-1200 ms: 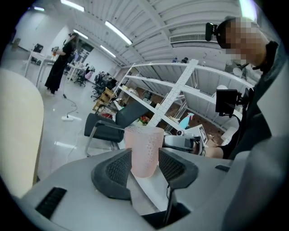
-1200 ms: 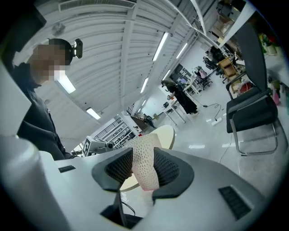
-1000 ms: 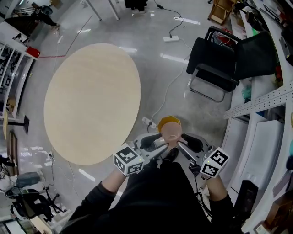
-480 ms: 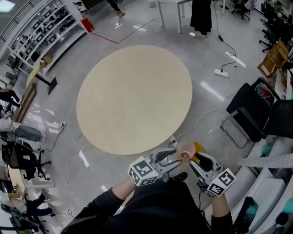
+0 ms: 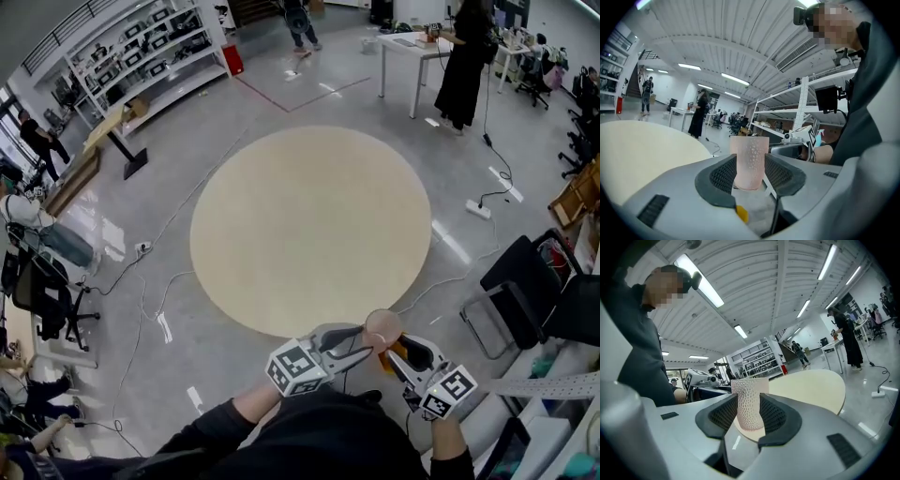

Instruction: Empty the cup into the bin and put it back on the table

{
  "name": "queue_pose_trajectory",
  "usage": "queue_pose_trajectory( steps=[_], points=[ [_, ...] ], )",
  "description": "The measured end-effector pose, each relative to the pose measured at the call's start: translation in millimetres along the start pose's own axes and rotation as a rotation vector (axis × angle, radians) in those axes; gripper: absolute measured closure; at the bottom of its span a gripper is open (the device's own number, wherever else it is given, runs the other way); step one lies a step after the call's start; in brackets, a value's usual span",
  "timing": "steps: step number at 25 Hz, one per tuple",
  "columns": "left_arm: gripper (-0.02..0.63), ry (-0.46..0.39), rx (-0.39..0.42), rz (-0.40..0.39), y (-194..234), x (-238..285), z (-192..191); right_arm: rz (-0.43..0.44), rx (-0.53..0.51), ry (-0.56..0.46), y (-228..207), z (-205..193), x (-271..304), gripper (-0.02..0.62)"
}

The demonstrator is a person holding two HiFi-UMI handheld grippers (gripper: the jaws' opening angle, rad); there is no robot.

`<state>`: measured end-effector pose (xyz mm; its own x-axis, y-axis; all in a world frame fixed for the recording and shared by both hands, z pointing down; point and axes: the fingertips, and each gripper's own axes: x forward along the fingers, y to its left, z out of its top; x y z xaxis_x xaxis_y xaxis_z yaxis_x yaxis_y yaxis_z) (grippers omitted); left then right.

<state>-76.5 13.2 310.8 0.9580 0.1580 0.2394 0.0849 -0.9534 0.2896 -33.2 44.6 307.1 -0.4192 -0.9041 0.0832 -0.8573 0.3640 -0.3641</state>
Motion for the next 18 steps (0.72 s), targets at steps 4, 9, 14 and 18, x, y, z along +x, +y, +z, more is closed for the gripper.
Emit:
queue_pose_trajectory(
  steps=[4, 9, 14, 18],
  points=[
    [0.405, -0.002, 0.024, 0.019, 17.7, -11.7, 1.5, 0.011, -0.015, 0.024, 0.1, -0.7, 22.4, 0.442],
    [0.405, -0.015, 0.036, 0.047, 46.6, -24.7, 4.2, 0.028, -0.037, 0.053, -5.1, -0.8, 55.0, 0.442],
    [0.405, -0.035, 0.046, 0.094, 84.6, -43.0, 6.6, 0.064, -0.073, 0.099, -11.2, -1.2, 99.3, 0.442],
    [0.405, -0.041, 0.052, 0.138, 119.6, -67.0, 2.9, 0.097, -0.112, 0.148, -10.7, -7.3, 143.3, 0.442]
  ],
)
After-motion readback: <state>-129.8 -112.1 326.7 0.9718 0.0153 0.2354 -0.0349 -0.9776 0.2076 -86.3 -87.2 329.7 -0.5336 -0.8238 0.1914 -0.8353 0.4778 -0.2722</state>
